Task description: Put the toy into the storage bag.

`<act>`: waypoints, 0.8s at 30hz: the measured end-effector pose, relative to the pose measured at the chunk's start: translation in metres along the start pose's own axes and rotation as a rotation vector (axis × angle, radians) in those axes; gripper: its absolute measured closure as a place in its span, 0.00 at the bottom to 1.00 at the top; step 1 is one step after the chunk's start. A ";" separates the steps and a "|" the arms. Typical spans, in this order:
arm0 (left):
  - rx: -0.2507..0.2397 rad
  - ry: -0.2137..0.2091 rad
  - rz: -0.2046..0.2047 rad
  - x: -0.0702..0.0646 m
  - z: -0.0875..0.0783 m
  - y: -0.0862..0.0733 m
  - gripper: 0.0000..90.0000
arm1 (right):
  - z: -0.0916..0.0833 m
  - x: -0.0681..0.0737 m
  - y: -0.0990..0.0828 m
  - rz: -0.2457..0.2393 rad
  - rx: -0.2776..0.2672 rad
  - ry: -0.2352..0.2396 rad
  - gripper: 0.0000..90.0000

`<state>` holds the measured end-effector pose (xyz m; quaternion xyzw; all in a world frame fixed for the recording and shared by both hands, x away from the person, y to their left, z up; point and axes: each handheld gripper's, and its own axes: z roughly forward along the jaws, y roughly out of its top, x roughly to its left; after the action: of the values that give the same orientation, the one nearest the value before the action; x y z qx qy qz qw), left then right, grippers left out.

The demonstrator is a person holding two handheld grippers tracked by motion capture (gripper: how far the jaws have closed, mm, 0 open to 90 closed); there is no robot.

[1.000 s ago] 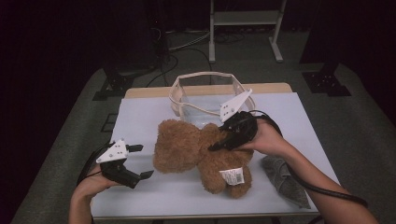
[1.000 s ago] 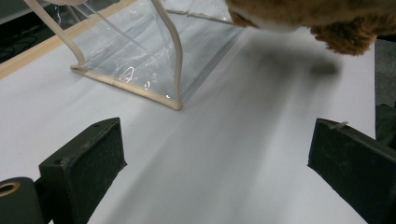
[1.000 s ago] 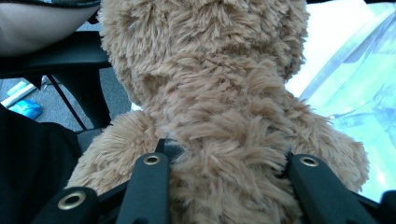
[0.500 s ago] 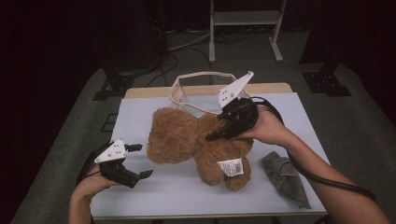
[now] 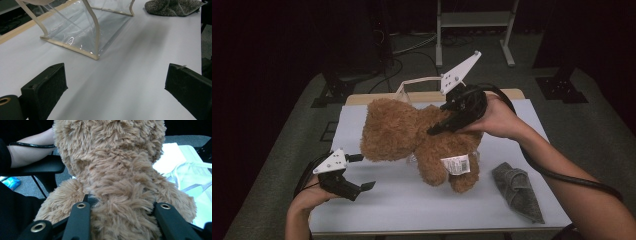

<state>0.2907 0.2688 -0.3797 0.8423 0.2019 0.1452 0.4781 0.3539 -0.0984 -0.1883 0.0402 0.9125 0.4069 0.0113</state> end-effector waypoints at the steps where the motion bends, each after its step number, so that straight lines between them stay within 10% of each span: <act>1: -0.003 0.000 -0.003 0.000 -0.001 -0.001 0.03 | -0.001 -0.001 0.003 -0.002 0.001 0.000 0.70; 24: 0.011 0.008 -0.013 0.002 -0.002 -0.006 0.03 | -0.033 -0.026 0.059 -0.019 -0.018 -0.026 0.70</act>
<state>0.2902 0.2745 -0.3838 0.8431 0.2100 0.1443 0.4736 0.3819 -0.0855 -0.1226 0.0367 0.9089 0.4144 0.0273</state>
